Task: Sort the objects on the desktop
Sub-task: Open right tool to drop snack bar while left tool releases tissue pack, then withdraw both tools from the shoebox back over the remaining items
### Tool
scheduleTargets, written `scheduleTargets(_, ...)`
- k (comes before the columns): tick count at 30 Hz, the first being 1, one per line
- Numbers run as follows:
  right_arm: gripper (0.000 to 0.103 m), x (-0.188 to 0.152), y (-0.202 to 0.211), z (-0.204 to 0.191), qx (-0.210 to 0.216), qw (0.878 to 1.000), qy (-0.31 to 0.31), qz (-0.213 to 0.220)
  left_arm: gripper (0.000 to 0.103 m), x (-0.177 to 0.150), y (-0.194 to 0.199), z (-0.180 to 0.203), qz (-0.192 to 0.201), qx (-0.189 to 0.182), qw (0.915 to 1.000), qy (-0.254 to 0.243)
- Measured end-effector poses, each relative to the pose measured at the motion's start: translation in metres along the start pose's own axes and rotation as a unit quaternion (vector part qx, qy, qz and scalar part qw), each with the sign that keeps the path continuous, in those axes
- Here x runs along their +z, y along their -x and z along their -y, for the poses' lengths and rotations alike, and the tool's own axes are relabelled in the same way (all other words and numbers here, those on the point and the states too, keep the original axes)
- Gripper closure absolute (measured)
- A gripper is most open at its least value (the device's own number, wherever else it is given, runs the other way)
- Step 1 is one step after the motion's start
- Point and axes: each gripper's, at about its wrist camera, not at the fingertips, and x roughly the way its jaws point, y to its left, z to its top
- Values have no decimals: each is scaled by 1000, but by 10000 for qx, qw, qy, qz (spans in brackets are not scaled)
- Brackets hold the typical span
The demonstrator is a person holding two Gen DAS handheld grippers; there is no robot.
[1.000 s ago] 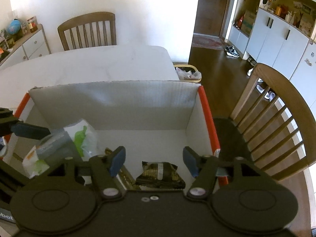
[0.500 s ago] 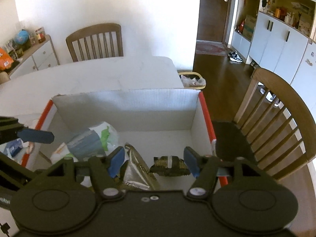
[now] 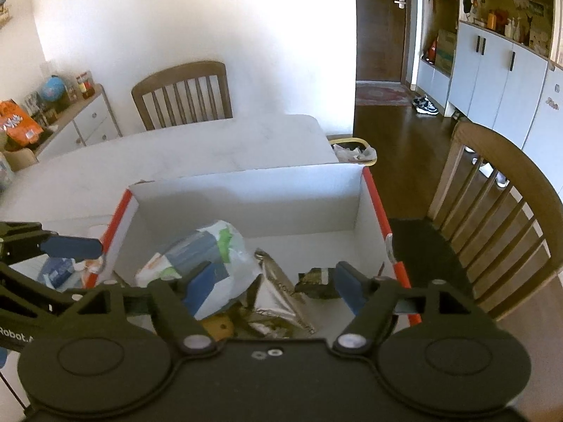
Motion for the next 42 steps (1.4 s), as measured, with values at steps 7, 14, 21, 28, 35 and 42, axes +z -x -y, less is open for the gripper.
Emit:
scheduleTargets(7,22,-5,12,-12,183,9998,-59,103,14,-12,22,-1,204,21,9998,-5)
scheduleTargets(14,17,-9,27,-22,271,9991,-208,260,4,-23,45,-10,402,61,9992,32)
scheduleTargets(21,13,-19,46,-48,250,9984,-159,480,0,-34,68,-28,608,52,9981,-7)
scheduleTargets(28,10,-33,54,-78,181,9984,-124,525,0,-52,90,-55,643,40,9979,0)
scheduleTargets(35,10,-47,59,-121,141,9985,-147,515,0,-71,112,-90,604,85,9981,60)
scheduleTargets(42,10,-59,61,-162,100,9988,-111,457,0,-86,131,-125,622,83,9980,80)
